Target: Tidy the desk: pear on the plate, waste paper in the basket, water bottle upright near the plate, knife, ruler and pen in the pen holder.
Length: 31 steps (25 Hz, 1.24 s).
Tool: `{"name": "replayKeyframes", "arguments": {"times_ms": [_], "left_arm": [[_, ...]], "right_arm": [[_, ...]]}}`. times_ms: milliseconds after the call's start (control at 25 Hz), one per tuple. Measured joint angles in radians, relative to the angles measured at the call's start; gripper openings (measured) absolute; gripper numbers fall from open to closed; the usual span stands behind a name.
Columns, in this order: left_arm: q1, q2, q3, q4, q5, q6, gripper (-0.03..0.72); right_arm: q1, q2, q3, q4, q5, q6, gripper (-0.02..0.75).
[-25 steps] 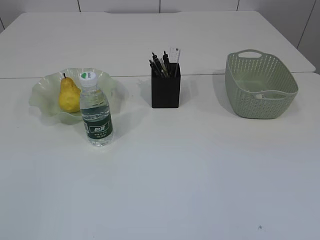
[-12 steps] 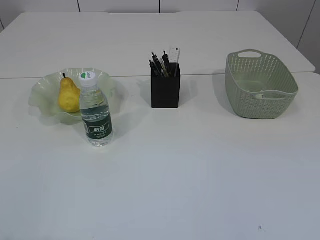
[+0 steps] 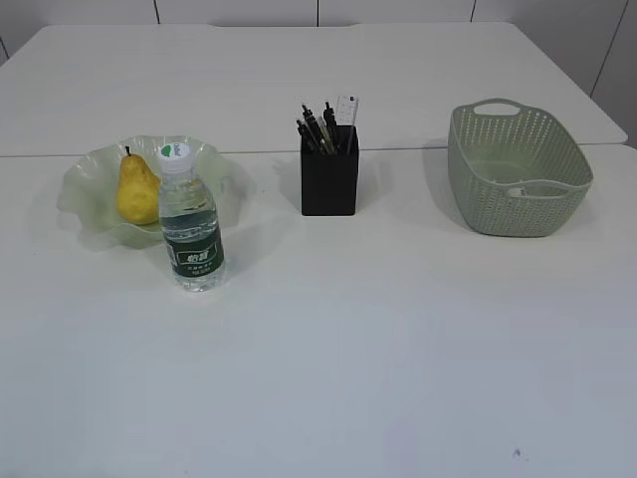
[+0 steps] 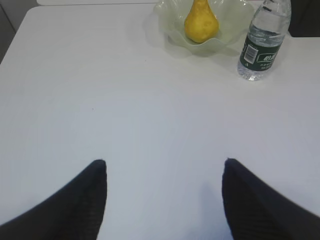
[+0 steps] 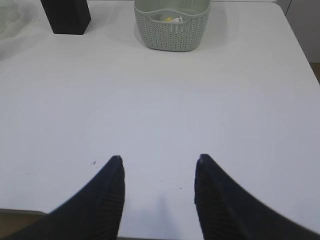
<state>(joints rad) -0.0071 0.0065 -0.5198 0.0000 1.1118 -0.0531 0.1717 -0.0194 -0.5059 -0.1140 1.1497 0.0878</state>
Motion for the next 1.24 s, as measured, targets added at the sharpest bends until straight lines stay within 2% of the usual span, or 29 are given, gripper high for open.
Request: {"name": "replayKeyframes", "arguments": {"times_ms": [240, 520, 1240], "left_arm": [[0.0, 0.0, 0.0, 0.0, 0.0, 0.0, 0.515], [0.0, 0.0, 0.0, 0.0, 0.0, 0.0, 0.515], [0.0, 0.0, 0.0, 0.0, 0.0, 0.0, 0.515]], "right_arm": [[-0.008, 0.0, 0.0, 0.0, 0.0, 0.0, 0.349], [-0.094, 0.0, 0.0, 0.0, 0.0, 0.0, 0.349], [-0.097, 0.0, 0.0, 0.0, -0.001, 0.0, 0.351]]}}
